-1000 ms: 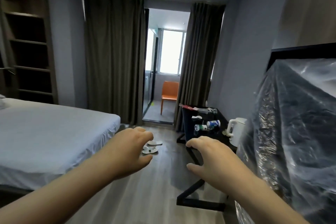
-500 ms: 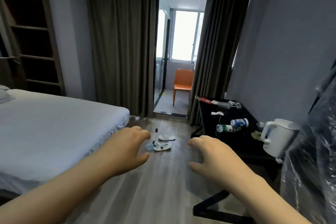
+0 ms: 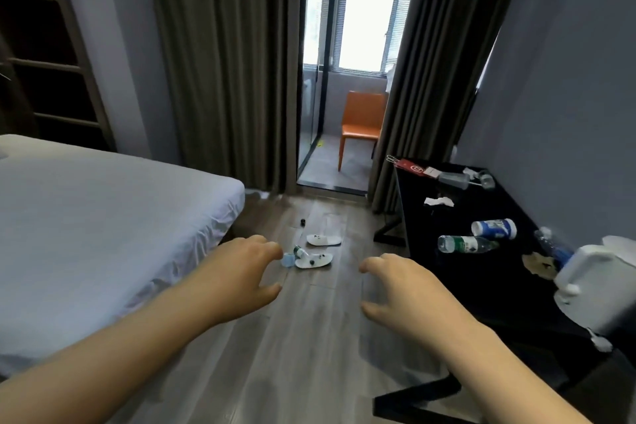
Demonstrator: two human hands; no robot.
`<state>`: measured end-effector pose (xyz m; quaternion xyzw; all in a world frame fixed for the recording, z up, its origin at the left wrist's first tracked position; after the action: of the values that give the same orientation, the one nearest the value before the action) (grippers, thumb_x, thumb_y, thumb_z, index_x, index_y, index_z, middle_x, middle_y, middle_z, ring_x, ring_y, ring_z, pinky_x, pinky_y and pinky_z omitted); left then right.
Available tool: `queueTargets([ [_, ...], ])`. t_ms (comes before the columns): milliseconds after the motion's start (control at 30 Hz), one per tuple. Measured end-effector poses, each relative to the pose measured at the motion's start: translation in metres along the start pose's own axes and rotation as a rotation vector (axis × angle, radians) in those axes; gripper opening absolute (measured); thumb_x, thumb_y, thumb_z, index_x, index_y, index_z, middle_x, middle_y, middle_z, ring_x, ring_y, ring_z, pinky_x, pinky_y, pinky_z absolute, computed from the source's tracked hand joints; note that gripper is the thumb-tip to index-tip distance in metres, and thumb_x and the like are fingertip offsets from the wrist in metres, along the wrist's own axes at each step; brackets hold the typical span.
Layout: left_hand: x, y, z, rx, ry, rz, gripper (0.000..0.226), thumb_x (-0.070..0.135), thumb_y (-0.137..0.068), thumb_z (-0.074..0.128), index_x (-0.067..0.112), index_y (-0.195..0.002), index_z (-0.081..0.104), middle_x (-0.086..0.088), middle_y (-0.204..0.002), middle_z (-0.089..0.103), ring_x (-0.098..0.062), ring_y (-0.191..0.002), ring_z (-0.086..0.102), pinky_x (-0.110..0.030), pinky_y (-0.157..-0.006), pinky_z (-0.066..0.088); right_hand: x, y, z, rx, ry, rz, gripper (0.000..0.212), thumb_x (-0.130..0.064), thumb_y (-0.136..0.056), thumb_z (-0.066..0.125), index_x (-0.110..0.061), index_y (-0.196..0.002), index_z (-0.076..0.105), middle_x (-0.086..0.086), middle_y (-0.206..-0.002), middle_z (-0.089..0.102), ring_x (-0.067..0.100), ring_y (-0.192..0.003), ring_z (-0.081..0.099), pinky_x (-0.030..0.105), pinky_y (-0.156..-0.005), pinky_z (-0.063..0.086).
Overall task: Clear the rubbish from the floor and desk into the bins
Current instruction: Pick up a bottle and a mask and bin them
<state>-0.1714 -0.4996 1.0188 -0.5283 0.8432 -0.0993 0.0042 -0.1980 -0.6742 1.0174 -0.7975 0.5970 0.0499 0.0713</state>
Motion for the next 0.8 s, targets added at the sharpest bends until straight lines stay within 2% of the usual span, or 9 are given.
queueTargets([
  [133, -0.031, -0.063, 0.028, -0.033, 0.030, 0.004, 0.045, 0.047, -0.085, 0.057, 0.028, -0.126, 0.052, 0.009, -0.119, 0.055, -0.011, -0.105, 0.055, -0.030, -0.090, 0.048, 0.023, -0.066, 0.019, -0.022, 0.003, 0.017, 0.050, -0.036, -0.084, 0.060, -0.029, -0.132, 0.048, -0.005, -0.123, 0.053, 0.017, -0.118, 0.050, 0.028, -0.094, 0.042],
  [267, -0.073, -0.128, 0.050, -0.044, 0.054, 0.019, 0.037, 0.046, -0.085, 0.058, 0.028, -0.116, 0.055, 0.010, -0.106, 0.053, -0.010, -0.095, 0.054, -0.029, -0.085, 0.048, 0.042, -0.144, 0.037, -0.047, 0.015, 0.044, 0.050, -0.035, -0.083, 0.062, -0.027, -0.131, 0.049, -0.004, -0.121, 0.053, 0.017, -0.116, 0.050, 0.028, -0.091, 0.042],
  [400, -0.124, -0.194, 0.059, -0.044, 0.067, 0.030, 0.028, 0.043, -0.084, 0.059, 0.026, -0.105, 0.055, 0.010, -0.088, 0.043, -0.010, -0.082, 0.047, -0.024, -0.075, 0.044, 0.055, -0.224, 0.048, -0.085, 0.014, 0.079, 0.049, -0.035, -0.084, 0.062, -0.027, -0.130, 0.050, -0.005, -0.123, 0.053, 0.016, -0.117, 0.050, 0.028, -0.093, 0.042],
  [533, -0.170, -0.258, 0.075, -0.075, 0.070, 0.036, 0.020, 0.041, -0.084, 0.059, 0.026, -0.093, 0.048, 0.008, -0.087, 0.039, -0.010, -0.079, 0.042, -0.023, -0.072, 0.040, 0.071, -0.295, 0.061, -0.103, 0.023, 0.111, 0.048, -0.036, -0.082, 0.063, -0.027, -0.128, 0.051, -0.004, -0.120, 0.054, 0.017, -0.115, 0.052, 0.029, -0.092, 0.043],
  [700, -0.206, -0.321, 0.105, -0.143, 0.075, 0.025, 0.036, 0.045, -0.086, 0.059, 0.027, -0.116, 0.054, 0.008, -0.102, 0.051, -0.010, -0.088, 0.049, -0.022, -0.076, 0.042, 0.092, -0.363, 0.082, -0.154, -0.005, 0.137, 0.049, -0.036, -0.081, 0.063, -0.027, -0.128, 0.052, -0.005, -0.119, 0.056, 0.016, -0.114, 0.052, 0.030, -0.092, 0.045],
  [800, -0.225, -0.359, 0.122, -0.149, 0.089, 0.035, 0.038, 0.044, -0.085, 0.059, 0.025, -0.118, 0.054, 0.006, -0.105, 0.054, -0.013, -0.093, 0.054, -0.024, -0.077, 0.044, 0.109, -0.408, 0.091, -0.165, -0.010, 0.140, 0.050, -0.035, -0.082, 0.063, -0.027, -0.130, 0.051, -0.006, -0.121, 0.055, 0.015, -0.115, 0.051, 0.028, -0.091, 0.044],
])
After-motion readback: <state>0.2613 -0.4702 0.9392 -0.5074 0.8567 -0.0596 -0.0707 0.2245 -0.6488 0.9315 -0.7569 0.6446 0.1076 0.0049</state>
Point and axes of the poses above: each hand's wrist, its own y-axis away from the middle knuckle, its own z-axis out of the palm, x = y × z, the point moved 10 cm from there along -y, towards the middle knuckle
